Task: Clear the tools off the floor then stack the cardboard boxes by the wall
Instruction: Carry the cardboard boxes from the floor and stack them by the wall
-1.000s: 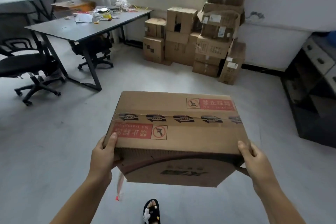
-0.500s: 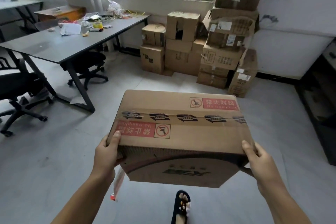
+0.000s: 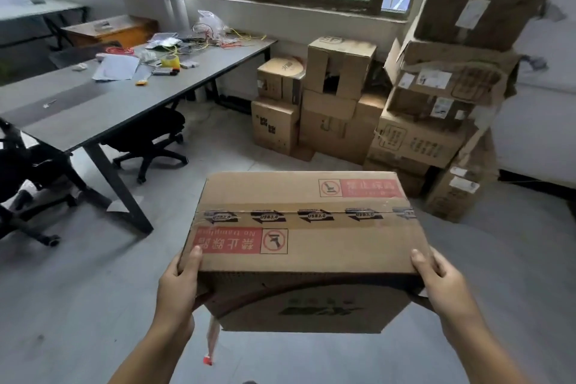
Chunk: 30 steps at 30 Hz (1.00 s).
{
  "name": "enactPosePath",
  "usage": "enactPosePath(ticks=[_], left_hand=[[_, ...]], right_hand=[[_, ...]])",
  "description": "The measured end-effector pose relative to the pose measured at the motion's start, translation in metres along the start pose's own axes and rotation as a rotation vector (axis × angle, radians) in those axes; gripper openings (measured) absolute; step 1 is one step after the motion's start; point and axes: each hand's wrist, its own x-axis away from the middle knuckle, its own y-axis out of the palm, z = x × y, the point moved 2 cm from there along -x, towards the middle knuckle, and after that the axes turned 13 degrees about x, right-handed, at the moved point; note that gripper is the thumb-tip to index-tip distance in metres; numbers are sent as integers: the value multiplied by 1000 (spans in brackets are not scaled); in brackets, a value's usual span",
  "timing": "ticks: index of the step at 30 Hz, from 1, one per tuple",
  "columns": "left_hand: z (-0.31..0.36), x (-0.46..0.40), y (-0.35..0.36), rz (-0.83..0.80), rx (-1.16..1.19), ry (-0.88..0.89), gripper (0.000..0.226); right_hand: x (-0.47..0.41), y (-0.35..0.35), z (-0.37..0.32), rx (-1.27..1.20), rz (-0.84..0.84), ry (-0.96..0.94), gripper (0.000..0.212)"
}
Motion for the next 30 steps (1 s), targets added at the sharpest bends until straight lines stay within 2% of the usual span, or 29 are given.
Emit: enactPosePath(ticks=[6,12,16,24,30], left_hand=[[18,-133,54,23,17,3,30],[56,-288,110,1,9,9,28],[93,-380,155,-56,-4,20,28],[141,-542,268,-147,11,67,29],[175,-653,393,-203,117,135,17]], right_hand=[[-125,71,-44,15,-11,0,38],[-247,154,-107,9,17,-31,31],[-318,193,-157,2,40,-15,40],[-463,233,-237,12,131,-95,38],[-610,244,-303,-46,234,-206,42]])
